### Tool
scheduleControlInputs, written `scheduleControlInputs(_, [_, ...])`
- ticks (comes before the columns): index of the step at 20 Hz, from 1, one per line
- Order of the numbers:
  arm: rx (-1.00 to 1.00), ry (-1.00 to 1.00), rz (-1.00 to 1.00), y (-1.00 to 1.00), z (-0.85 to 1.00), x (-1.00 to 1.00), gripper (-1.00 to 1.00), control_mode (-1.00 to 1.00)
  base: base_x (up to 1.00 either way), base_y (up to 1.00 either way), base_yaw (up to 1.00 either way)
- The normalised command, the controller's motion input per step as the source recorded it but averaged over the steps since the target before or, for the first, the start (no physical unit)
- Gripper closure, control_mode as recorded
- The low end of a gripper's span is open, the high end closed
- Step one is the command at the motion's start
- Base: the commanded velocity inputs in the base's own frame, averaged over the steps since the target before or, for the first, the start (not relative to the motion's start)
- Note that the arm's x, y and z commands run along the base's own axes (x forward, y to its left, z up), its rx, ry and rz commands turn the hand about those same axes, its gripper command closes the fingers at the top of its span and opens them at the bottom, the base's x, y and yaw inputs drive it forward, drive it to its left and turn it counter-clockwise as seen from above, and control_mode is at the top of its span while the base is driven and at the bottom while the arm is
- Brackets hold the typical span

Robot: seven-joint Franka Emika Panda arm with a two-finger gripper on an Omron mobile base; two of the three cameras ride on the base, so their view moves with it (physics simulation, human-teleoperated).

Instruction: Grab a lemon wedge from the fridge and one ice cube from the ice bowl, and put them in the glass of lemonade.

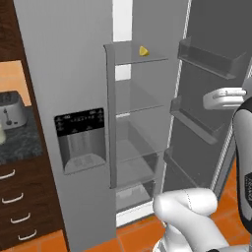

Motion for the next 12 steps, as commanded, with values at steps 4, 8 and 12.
scheduleControlInputs(4, [0.00, 0.00, 0.00, 0.00, 0.00, 0.00, -1.00, 1.00, 0.04, -0.07, -0.39])
scheduleControlInputs(8, [0.00, 0.00, 0.00, 0.00, 0.00, 0.00, -1.00, 1.00, 0.13, 0.26, -0.04])
scheduleControlInputs(12, [0.00, 0.00, 0.00, 0.00, 0.00, 0.00, -1.00, 1.00, 0.73, 0.33, 0.00])
